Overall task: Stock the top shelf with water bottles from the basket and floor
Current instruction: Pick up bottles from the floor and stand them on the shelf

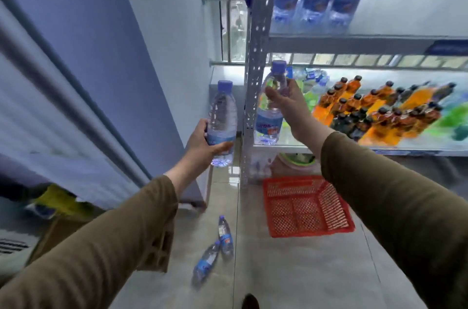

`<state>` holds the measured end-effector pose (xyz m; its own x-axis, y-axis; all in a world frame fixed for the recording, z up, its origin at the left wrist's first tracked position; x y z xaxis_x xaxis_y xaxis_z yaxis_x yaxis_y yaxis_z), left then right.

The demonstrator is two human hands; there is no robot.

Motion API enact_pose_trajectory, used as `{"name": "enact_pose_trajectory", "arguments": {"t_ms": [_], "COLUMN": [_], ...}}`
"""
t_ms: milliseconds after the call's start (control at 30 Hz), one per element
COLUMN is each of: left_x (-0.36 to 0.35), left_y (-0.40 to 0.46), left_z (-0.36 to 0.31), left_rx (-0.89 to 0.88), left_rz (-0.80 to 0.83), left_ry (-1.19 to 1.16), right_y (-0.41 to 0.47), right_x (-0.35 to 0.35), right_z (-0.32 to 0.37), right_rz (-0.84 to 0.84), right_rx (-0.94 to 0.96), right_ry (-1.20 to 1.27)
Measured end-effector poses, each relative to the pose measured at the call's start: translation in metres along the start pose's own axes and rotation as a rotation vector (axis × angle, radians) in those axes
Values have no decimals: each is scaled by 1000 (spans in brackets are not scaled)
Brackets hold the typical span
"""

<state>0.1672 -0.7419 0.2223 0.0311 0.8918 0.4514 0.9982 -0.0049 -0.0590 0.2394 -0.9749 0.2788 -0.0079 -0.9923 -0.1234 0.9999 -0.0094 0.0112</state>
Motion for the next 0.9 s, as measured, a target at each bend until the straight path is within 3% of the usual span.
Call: {"name": "enact_pose_trajectory", "arguments": {"t_ms": [367, 600, 900], "left_x": [-64, -137, -197], "left_y": [20, 63, 150], "left_z": [-185, -264, -334], "left_rx": [-235, -264, -354], "left_rz": [-82, -180, -156], "left_ry": [-63, -121, -142], "right_y": [19, 77, 161], "right_x": [114, 198, 265], "right_z": [167, 224, 260], "right_rz": [37, 78, 41], "right_rx": [207, 266, 275], "right_ry": [5, -33, -34]}}
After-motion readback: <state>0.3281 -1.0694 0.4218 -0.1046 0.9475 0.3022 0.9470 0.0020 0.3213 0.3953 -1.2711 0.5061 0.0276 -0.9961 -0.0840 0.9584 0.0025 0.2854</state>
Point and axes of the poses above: each hand's wrist, its own y-axis towards the middle knuckle, its own x-axis out of the back of the hand, z = x × y, the point moved 7 cm from there along y, towards the middle knuckle, and after that the axes turned 12 degrees about y, right-handed, at the moved point
